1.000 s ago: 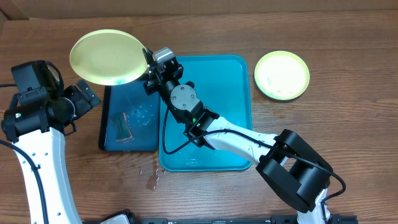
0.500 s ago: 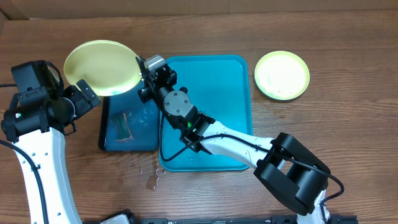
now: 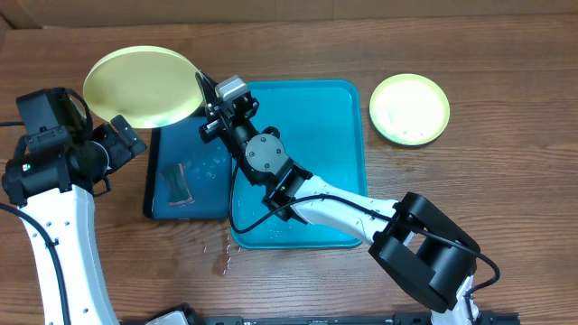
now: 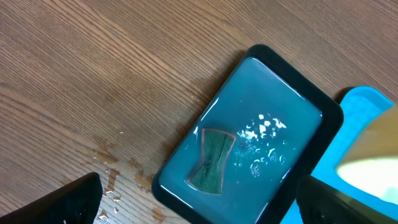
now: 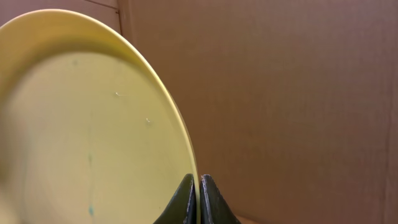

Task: Clean dirty plates on tray and stack at the side
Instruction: 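Lift the yellow plate by its rim with the right gripper, tilting it up, then carry the yellow plate right over the teal tray toward the plate stack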

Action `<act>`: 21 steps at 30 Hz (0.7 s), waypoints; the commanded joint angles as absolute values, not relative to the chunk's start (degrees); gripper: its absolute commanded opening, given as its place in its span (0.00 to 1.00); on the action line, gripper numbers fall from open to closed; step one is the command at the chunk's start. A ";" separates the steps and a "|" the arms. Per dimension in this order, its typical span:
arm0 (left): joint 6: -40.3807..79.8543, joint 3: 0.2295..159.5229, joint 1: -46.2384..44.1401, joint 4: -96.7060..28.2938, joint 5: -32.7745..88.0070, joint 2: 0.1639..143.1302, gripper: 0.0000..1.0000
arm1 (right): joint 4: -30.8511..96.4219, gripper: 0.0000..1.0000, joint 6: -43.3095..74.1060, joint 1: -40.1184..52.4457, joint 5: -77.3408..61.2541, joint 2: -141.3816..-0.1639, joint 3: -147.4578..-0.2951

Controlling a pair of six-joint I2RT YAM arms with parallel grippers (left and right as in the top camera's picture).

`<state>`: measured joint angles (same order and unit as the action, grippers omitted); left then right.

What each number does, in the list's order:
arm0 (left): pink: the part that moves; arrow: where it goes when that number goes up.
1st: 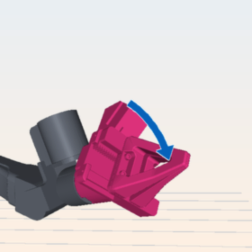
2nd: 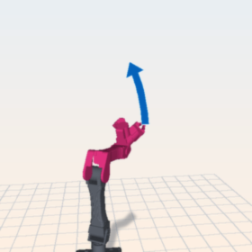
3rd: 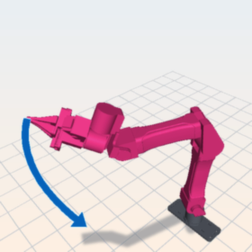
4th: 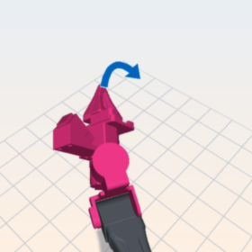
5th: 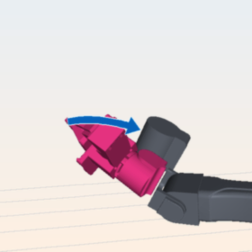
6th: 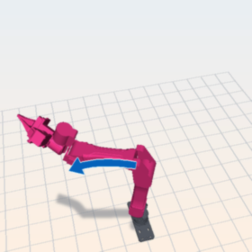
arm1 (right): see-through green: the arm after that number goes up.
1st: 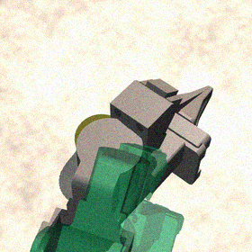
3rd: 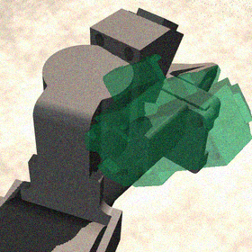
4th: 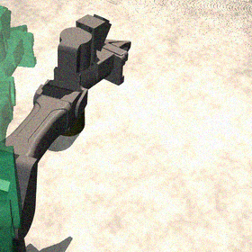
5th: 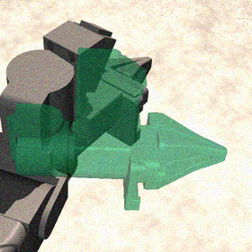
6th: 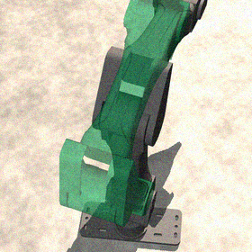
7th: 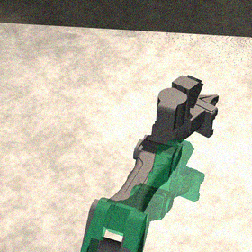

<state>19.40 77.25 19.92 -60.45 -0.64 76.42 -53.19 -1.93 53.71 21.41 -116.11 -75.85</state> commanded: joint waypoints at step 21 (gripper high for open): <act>19.94 77.95 19.90 -60.40 -0.45 76.82 1.00 | -50.87 0.04 -15.33 52.49 16.97 -115.28 -76.99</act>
<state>19.40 77.25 19.92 -60.45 -0.64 76.42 -51.44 -12.08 52.23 19.99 -116.11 -75.85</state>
